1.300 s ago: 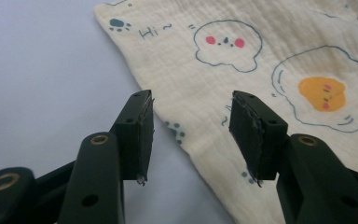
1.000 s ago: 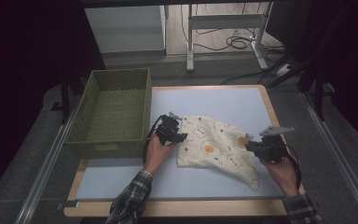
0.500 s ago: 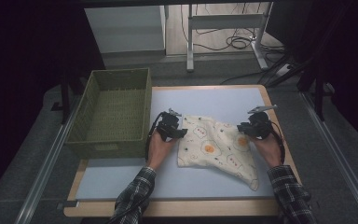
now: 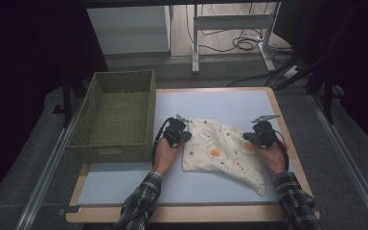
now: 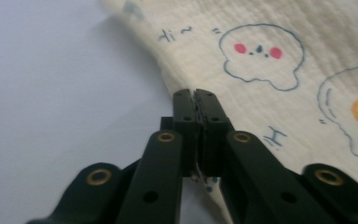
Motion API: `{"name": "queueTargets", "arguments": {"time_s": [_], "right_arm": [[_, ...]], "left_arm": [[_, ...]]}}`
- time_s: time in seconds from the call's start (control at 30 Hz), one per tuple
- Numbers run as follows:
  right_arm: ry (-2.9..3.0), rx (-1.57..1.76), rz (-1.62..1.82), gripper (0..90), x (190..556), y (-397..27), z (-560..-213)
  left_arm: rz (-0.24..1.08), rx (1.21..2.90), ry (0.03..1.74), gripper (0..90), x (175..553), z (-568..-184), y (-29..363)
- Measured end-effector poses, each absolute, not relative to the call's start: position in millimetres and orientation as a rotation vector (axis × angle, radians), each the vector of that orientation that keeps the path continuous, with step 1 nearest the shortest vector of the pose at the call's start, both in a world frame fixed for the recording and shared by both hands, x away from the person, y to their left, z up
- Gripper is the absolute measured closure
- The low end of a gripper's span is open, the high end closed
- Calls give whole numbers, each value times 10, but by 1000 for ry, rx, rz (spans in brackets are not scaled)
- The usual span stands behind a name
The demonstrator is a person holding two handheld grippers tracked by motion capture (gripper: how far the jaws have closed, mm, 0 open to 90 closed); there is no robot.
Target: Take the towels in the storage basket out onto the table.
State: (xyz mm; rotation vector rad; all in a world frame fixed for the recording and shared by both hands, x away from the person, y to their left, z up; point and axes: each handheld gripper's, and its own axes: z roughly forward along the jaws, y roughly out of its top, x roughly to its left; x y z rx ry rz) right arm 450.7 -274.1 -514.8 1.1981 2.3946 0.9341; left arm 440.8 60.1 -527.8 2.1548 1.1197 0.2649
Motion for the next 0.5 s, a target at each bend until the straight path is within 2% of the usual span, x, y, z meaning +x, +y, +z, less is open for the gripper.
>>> {"name": "queueTargets", "arguments": {"time_s": [0.17,0.3,0.33,0.37,0.4,0.5], "right_arm": [[2350,1136,885,883,4586,-2730,-4946],[2272,1130,880,877,4801,-2767,-4725],[2261,1129,874,868,4856,-2778,-4707],[2252,1145,873,822,4929,-2800,-4702],[2241,1188,873,763,4991,-2827,-4713],[2242,1239,906,736,5015,-2893,-4745]], "left_arm": [[327,2122,1102,891,4479,-5104,621],[416,2068,1131,882,4680,-4906,651],[425,2076,1157,855,4748,-4898,644],[435,2081,1188,756,4798,-4902,637],[428,2077,1203,696,4818,-4915,641],[402,2072,1186,613,4765,-4950,632]]}}
